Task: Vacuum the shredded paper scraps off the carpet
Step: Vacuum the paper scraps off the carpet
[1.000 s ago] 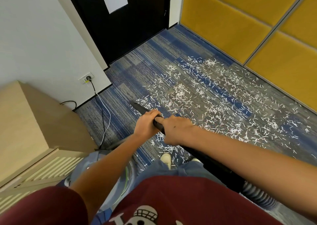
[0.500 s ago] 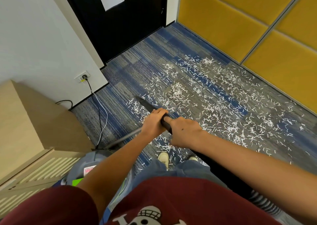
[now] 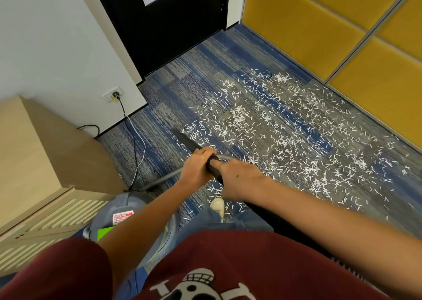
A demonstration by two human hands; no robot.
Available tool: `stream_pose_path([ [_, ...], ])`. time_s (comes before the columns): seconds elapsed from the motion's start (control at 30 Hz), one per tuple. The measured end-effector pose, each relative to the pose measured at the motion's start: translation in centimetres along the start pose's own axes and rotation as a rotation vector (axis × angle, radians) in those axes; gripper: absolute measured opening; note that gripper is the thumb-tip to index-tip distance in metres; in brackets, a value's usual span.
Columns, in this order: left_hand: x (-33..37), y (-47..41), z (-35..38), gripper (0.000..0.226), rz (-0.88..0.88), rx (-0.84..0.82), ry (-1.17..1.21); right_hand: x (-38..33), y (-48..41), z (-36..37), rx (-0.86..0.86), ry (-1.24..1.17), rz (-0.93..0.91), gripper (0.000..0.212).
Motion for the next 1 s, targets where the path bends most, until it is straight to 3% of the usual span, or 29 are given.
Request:
stream_pose_path([
  [0.27,0.4,1.3,0.3,0.025,-0.034,0.02,-0.024,0.4,0.6,0.7,-0.005,-0.014,-0.034,0.067],
  [0.7,3.0,-1.1,2.5,0.031,-0.004,-0.102,-0.003,3.0,1.6,1.8,0.005,-0.07,0.097,0.066],
  [1.0,1.4,0.8,1.7,0.039,-0.082,-0.099,-0.075,2.3,1.1,2.7,0.009,-0.125,0.012,0.07],
])
Point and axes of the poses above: each hand's wrist, its own y-axis away from the middle knuckle, its own z-axis out of the palm, x = y × z, the point moved 2 cm from there along -y, towards the middle knuckle, and after that the axes turned 12 degrees about y, right-handed, at the moved point
